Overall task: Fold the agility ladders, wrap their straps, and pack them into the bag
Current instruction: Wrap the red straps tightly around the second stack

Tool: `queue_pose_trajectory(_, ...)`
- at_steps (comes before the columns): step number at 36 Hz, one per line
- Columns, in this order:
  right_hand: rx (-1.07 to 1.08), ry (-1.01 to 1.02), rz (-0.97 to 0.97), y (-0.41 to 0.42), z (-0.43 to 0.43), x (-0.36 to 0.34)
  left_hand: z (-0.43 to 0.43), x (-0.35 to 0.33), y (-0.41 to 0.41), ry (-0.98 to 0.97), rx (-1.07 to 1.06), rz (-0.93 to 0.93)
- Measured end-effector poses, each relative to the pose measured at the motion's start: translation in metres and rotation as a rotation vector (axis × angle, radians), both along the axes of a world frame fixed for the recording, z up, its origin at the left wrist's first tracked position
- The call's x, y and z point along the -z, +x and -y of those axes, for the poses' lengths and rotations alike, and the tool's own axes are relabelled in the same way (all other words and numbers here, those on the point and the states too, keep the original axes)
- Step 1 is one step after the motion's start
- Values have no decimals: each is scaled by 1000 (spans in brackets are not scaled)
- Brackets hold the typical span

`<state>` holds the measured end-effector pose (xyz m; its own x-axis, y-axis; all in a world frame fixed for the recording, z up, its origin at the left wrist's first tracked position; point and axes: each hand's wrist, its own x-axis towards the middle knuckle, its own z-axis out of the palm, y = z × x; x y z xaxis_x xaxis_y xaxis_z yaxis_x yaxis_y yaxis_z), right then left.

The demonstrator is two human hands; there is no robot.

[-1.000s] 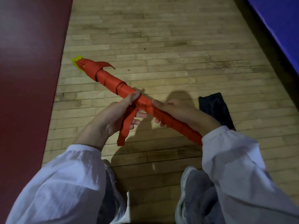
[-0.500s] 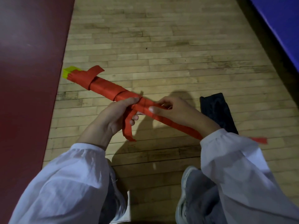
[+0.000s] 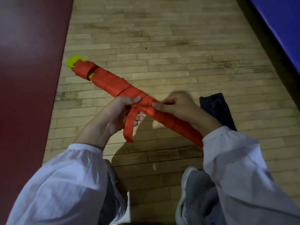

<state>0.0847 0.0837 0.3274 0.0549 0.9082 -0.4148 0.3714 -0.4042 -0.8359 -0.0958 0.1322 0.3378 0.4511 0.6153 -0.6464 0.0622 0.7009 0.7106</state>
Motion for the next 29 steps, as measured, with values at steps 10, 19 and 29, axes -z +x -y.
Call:
queue_pose_trajectory(10, 65, 141, 156, -2, -2, 8, 1, 4, 3, 27, 69, -85)
queue_pose_trajectory(19, 23, 256, 340, -12, 4, 8, 3, 7, 3, 36, 59, -109)
queue_pose_trajectory(29, -106, 170, 223, -8, 2, 2, 2, 8, 3, 61, -9, -125)
